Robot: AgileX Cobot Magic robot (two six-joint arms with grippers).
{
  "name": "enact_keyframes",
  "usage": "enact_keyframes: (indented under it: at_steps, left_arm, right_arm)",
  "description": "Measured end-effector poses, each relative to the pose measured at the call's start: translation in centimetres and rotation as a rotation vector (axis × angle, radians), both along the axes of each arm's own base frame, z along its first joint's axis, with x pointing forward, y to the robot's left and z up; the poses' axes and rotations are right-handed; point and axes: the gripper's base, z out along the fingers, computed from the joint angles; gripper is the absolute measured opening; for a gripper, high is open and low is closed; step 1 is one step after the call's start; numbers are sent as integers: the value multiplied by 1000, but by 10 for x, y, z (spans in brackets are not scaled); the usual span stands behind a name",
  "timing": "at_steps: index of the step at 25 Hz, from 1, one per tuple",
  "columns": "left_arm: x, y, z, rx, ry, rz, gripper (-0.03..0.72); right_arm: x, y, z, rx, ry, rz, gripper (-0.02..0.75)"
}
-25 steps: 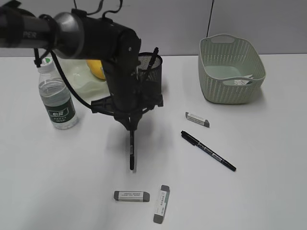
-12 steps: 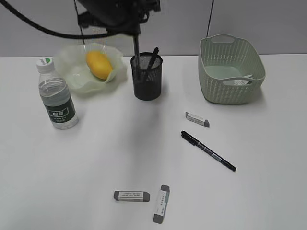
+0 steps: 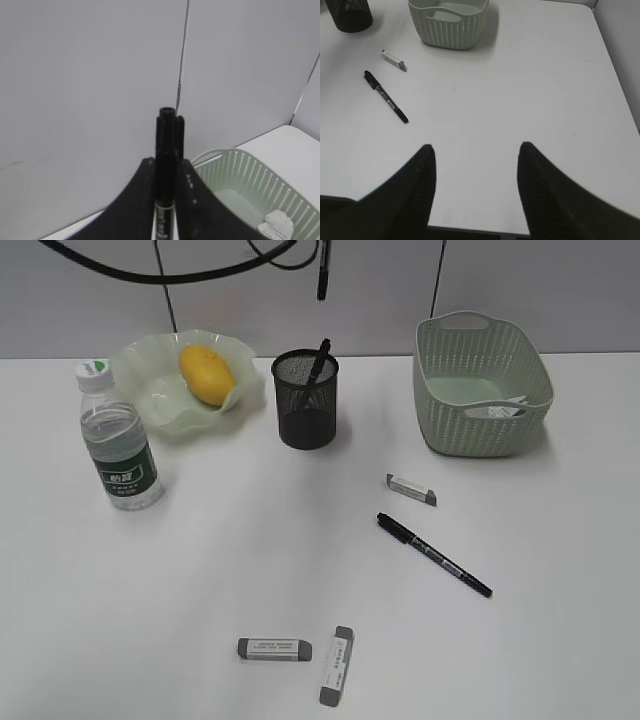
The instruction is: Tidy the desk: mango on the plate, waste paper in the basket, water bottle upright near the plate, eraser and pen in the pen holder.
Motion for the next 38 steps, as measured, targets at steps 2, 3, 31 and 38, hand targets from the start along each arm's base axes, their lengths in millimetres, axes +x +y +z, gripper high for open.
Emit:
enact_keyframes:
  at_steps: [2, 3, 31, 38]
  left_arm:
    - [8, 1, -12, 13, 12, 5, 81]
    - [11, 3, -17, 22, 19, 11, 81]
    - [54, 15, -100, -4, 112, 12, 81]
    - [59, 16, -121, 19, 151, 21, 81]
  right_arm:
    - [0, 0, 0, 0, 0, 0, 425]
    - [0, 0, 0, 0, 0, 0, 424]
    - [0, 0, 0, 2, -1, -1, 424]
    - [0, 0, 0, 2, 0, -1, 424]
